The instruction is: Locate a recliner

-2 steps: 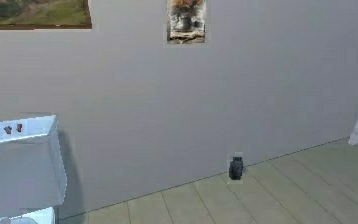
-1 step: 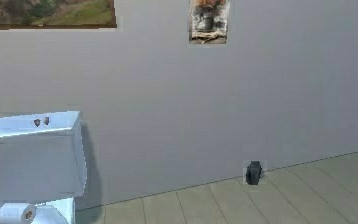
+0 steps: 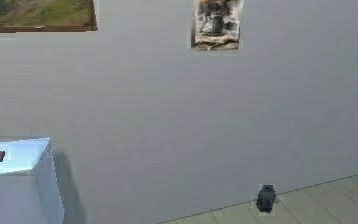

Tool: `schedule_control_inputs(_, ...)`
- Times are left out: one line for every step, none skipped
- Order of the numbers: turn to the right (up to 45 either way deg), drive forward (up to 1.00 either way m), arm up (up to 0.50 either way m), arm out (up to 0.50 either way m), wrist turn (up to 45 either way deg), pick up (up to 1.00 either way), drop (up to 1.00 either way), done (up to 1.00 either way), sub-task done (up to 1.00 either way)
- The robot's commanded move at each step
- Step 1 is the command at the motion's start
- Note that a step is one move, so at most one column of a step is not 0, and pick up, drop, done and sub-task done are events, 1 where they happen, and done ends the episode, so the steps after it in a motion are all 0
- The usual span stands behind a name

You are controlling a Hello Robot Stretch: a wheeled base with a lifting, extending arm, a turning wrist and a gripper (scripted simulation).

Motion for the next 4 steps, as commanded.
schedule_control_inputs(45.0, 0.00, 0.00, 0.00, 0.0, 0.00, 0.00, 0.00, 0.00)
schedule_control_inputs(21.0, 0.00, 0.00, 0.00, 0.0, 0.00, 0.00, 0.00, 0.00)
schedule_control_inputs(0.0, 1.00, 0.00, 0.00, 0.0, 0.00, 0.00, 0.00, 0.00)
schedule_control_inputs(0.0, 1.00, 0.00, 0.00, 0.0, 0.00, 0.00, 0.00, 0.00)
